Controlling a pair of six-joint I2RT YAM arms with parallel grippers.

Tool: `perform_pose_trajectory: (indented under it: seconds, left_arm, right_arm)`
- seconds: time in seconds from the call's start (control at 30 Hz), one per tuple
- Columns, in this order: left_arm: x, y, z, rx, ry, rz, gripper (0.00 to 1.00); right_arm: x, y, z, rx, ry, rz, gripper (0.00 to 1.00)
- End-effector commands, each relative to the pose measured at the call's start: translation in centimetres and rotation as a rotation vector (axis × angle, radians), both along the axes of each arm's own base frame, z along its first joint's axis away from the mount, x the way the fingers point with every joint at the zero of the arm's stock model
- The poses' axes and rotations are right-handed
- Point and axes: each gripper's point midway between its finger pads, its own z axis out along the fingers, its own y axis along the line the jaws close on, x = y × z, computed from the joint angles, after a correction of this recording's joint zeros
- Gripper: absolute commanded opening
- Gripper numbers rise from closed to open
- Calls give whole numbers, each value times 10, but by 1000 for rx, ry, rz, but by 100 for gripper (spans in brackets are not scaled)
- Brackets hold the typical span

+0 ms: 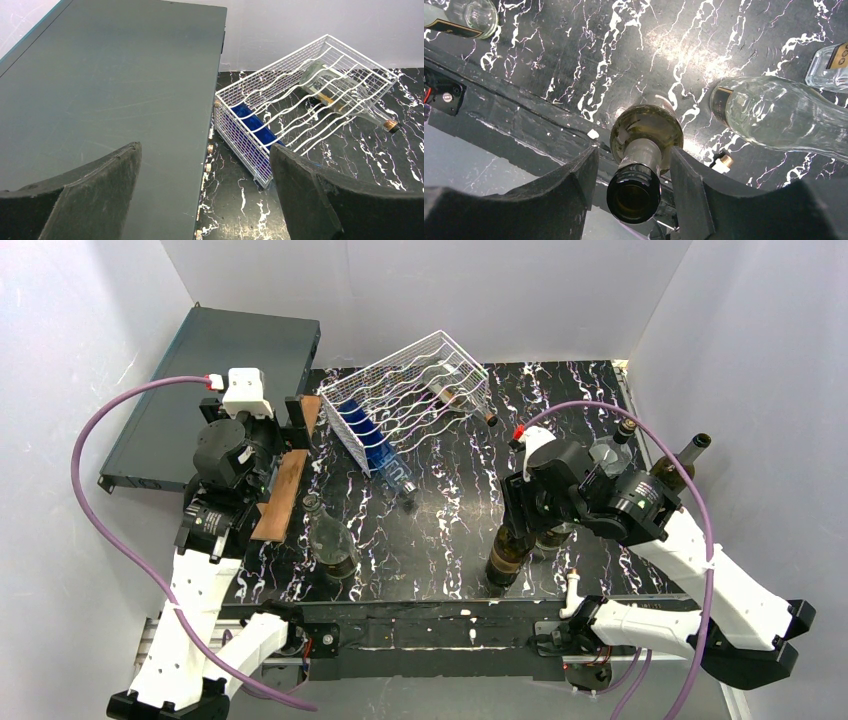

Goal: Put the wine bottle on the wine rack

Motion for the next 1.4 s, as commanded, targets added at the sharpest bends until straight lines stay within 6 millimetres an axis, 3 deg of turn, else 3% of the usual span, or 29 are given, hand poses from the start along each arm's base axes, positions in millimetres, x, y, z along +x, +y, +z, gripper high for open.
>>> perform_pose_trajectory:
  seconds: [0.0, 0.27, 0.53, 0.7, 0.73, 0.77, 0.9, 1.0, 1.23, 1.37]
  left_arm:
    - [-1, -1, 8, -15, -32, -3, 99]
    - [-2, -1, 9, -16, -34, -5, 99]
    - [-2, 0, 9, -16, -36, -3, 99]
    - [-3, 0, 10, -17, -38, -3, 99]
    - [-3, 0, 10, -17, -40, -3, 99]
    - [-3, 0, 10, -17, -38, -2, 99]
    - [-3, 0, 11, -18, -41, -3, 99]
    - [-4, -1, 11, -18, -43, -5, 99]
    - [-4, -4, 11, -19, -45, -18, 99]
    - [-5, -5, 11, -19, -46, -20, 99]
  right_arm:
    - [5, 2, 6, 34, -38, -19, 62]
    - [7, 1, -2, 9, -32, -19, 61]
    - [11, 6, -5, -7, -32, -6, 48]
    - [20, 12, -3, -9, -54, -16, 17]
    - [25, 16, 3, 1, -70, -21, 6]
    - [32, 19, 11, 5, -93, -36, 1]
    - [66, 35, 52, 52, -229, -91, 1]
    - [91, 46, 73, 52, -321, -128, 1]
    - [147, 73, 101, 22, -505, -185, 1]
    - [167, 91, 94, 38, -555, -198, 1]
